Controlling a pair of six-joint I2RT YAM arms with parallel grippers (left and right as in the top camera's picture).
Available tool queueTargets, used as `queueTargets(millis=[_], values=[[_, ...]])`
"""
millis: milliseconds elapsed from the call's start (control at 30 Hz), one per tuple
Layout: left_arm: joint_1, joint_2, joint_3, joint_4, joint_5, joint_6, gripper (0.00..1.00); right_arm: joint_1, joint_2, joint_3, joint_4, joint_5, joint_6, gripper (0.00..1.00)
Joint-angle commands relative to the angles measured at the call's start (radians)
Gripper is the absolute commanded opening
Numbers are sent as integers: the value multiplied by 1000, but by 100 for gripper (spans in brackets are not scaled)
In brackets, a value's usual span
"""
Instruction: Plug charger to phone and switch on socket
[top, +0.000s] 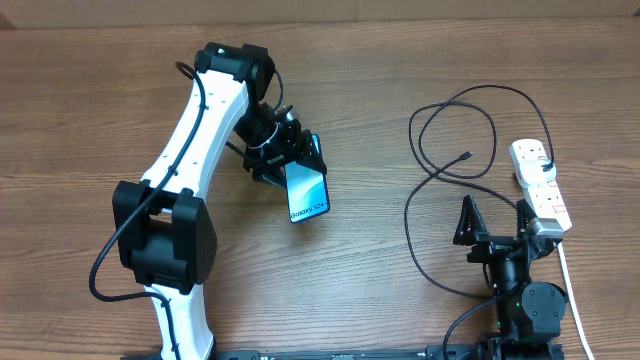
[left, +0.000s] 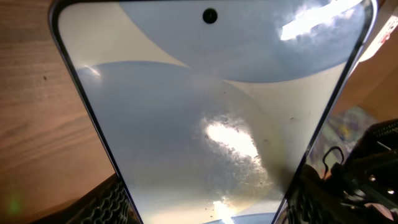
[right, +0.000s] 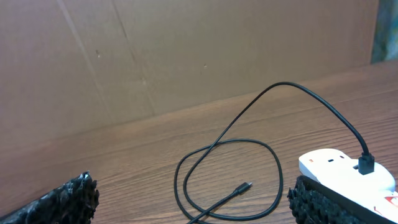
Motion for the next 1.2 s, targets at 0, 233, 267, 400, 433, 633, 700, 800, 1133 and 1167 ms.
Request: queueTargets(millis=[0, 233, 267, 400, 433, 633, 700, 800, 1133, 1167], values=[[3, 3, 29, 21, -33, 18, 57, -5, -9, -11, 5, 0, -8, 100], [3, 3, 29, 95, -122, -31, 57, -5, -9, -11, 5, 0, -8, 100], [3, 3, 29, 104, -129, -33, 57, -5, -9, -11, 5, 0, -8, 100], [3, 3, 28, 136, -132, -51, 57, -5, -9, -11, 5, 0, -8, 100], [3, 3, 28, 145, -132, -61, 57, -5, -9, -11, 5, 0, -8, 100], [3, 3, 28, 200, -150, -123, 57, -7, -8, -10, 13, 97, -105, 100], [3, 3, 28, 208, -188, -152, 57, -7, -8, -10, 13, 97, -105, 100], [3, 3, 28, 215, -232, -183, 57, -7, -8, -10, 13, 97, -105, 100], [3, 3, 28, 247, -259, -254, 57, -7, -8, -10, 47, -296, 91, 100], [3, 3, 28, 248, -259, -257, 57, -7, -8, -10, 46, -391, 171, 100]])
